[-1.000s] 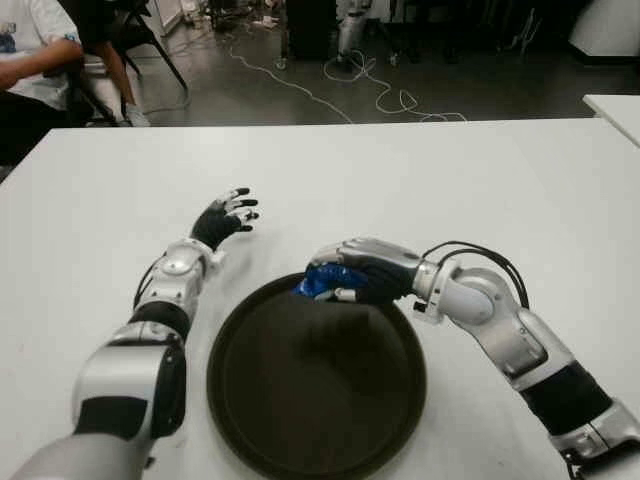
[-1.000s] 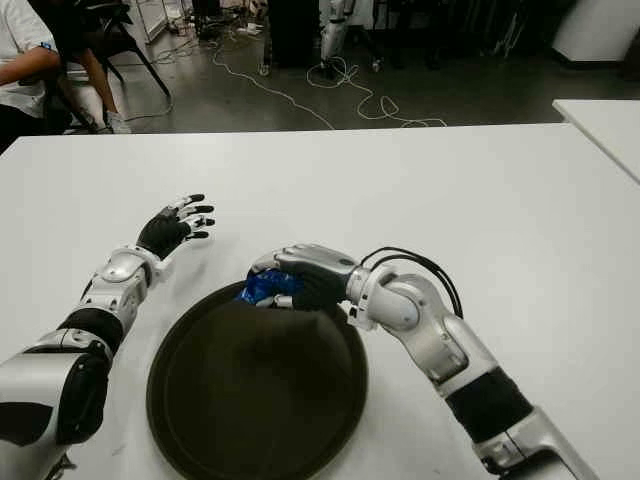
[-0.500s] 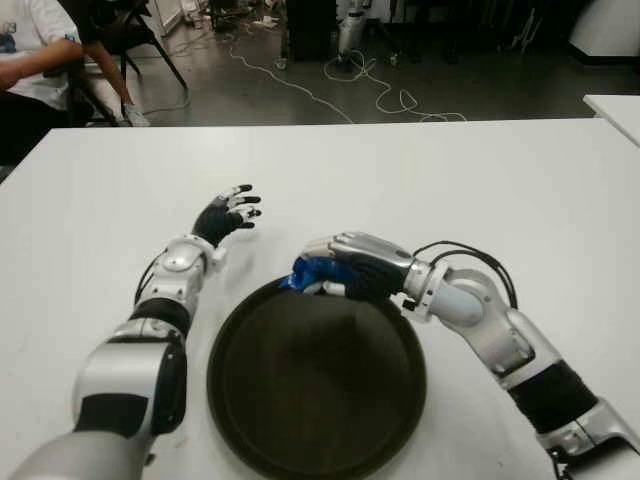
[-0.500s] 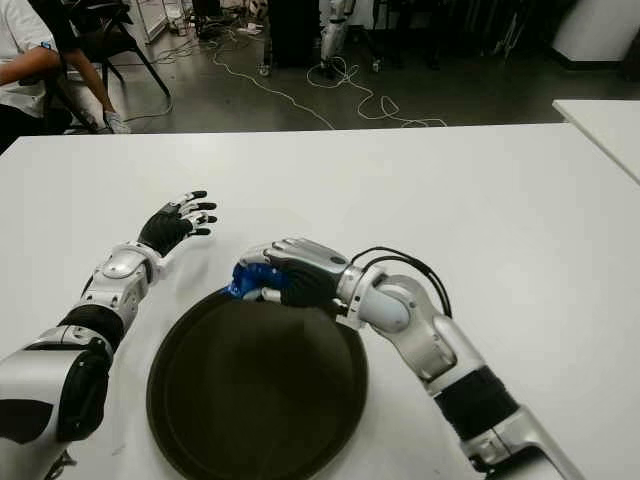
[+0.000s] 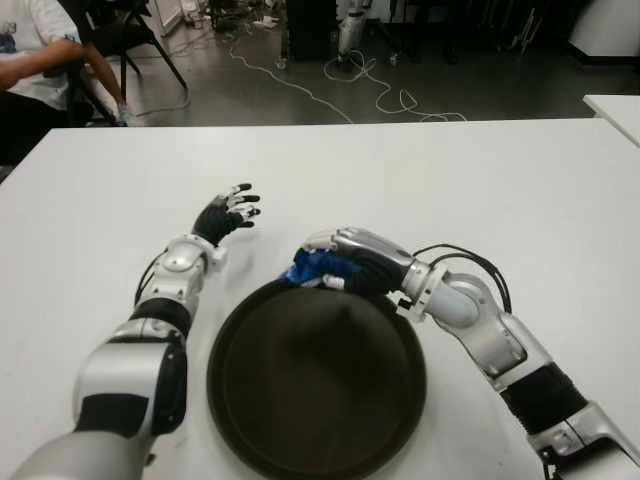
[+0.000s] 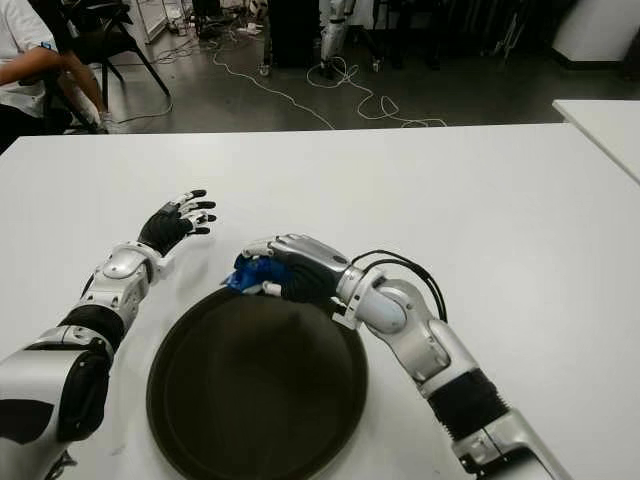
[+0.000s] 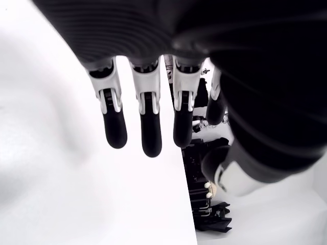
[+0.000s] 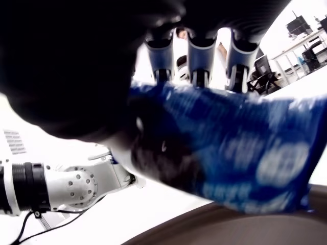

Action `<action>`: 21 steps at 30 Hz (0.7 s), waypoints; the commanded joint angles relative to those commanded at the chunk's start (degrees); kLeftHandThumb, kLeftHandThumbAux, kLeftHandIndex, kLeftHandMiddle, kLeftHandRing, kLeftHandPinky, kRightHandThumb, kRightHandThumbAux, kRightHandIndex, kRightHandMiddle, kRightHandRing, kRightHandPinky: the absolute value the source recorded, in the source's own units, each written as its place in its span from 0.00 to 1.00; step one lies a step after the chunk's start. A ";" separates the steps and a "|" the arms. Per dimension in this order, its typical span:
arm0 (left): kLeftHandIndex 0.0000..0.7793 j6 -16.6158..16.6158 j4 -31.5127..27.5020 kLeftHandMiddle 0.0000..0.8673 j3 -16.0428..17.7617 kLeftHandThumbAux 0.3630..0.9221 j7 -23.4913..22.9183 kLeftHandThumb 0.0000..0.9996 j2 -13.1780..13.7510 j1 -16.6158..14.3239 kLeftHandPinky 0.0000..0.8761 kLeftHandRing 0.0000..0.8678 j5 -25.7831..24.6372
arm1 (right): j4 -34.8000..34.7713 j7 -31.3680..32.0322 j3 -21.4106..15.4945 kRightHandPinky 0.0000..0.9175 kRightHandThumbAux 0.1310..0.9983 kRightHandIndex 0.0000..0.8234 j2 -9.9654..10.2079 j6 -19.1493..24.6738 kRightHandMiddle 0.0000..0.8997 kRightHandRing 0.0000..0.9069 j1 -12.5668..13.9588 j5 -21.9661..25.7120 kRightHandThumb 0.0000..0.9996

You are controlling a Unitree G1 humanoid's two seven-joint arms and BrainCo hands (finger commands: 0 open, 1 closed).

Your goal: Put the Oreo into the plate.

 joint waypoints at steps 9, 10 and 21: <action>0.17 0.46 -0.02 0.25 0.28 0.62 -0.43 0.00 0.07 -0.13 0.28 0.27 -0.26 | -0.28 1.19 0.51 0.07 0.65 0.00 -0.52 1.53 0.03 0.04 -0.61 -1.46 0.00; 0.17 0.49 -0.04 0.25 0.30 0.62 -0.42 0.00 0.05 -0.14 0.28 0.27 -0.29 | -0.22 1.27 0.54 0.07 0.65 0.00 -0.52 1.64 0.03 0.04 -0.69 -1.54 0.00; 0.17 0.58 -0.01 0.25 0.15 0.62 -0.03 0.00 0.06 -0.21 0.29 0.27 -0.02 | -0.24 1.17 0.47 0.04 0.63 0.00 -0.41 2.54 0.02 0.02 -0.91 -2.41 0.00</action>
